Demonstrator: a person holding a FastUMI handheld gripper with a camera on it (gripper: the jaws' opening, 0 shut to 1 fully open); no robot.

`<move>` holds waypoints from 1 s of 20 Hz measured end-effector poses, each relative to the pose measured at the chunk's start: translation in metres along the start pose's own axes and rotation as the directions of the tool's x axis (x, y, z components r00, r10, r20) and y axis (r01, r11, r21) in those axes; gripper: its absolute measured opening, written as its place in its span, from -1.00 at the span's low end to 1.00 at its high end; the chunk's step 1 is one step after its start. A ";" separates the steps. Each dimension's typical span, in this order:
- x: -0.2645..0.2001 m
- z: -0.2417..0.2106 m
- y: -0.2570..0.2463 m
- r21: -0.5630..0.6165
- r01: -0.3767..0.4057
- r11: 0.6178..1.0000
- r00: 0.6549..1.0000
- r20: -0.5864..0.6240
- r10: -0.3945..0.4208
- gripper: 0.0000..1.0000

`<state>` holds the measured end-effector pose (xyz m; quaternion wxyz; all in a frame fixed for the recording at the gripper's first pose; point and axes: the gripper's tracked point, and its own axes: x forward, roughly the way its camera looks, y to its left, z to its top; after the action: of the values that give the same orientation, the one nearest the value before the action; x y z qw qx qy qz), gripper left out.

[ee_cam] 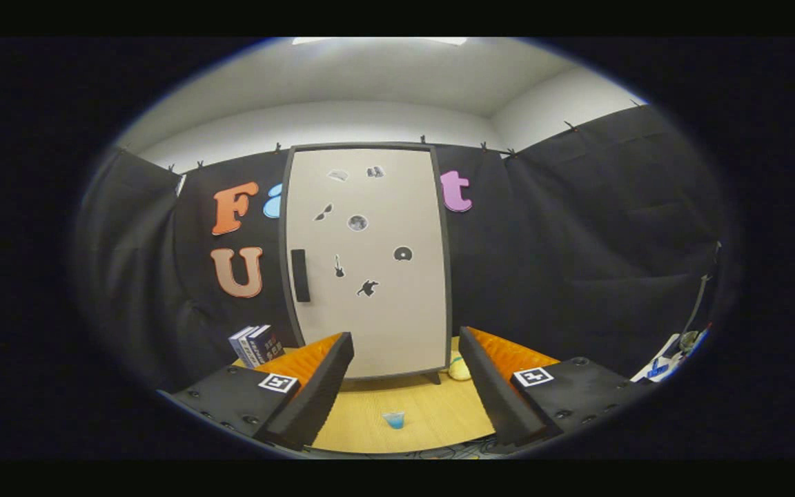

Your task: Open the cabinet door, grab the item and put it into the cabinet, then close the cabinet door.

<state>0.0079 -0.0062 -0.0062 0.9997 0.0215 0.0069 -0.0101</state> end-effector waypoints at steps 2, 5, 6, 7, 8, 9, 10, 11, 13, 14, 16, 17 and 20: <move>0.004 -0.001 0.012 0.000 -0.023 1.000 1.000 -0.007 0.023 0.97; 0.015 0.005 0.028 -0.030 -0.041 0.999 0.999 0.010 0.041 0.96; 0.020 0.006 0.034 -0.034 -0.046 0.998 0.999 0.011 0.046 0.97; 0.025 0.007 0.041 -0.037 -0.057 0.998 0.998 0.009 0.057 0.96; 0.029 0.010 0.049 -0.038 -0.070 0.997 0.998 0.010 0.070 0.97; 0.035 0.013 0.057 -0.037 -0.082 0.996 0.996 0.013 0.083 0.97; 0.042 0.017 0.065 -0.036 -0.094 0.995 0.995 0.016 0.095 0.97; 0.048 0.020 0.074 -0.034 -0.106 0.994 0.994 0.021 0.107 0.96; 0.067 0.026 0.096 -0.036 -0.136 0.990 0.990 0.025 0.137 0.96; 0.077 0.027 0.107 -0.037 -0.150 0.988 0.988 0.019 0.151 0.96; 0.096 0.032 0.127 -0.040 -0.177 0.983 0.984 0.012 0.177 0.96; 0.106 0.036 0.135 -0.039 -0.184 0.982 0.983 0.015 0.184 0.96; 0.137 0.044 0.152 -0.042 -0.180 0.983 0.983 0.020 0.181 0.96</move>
<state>0.1482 0.1413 0.0425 0.9967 0.0017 -0.0066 0.0807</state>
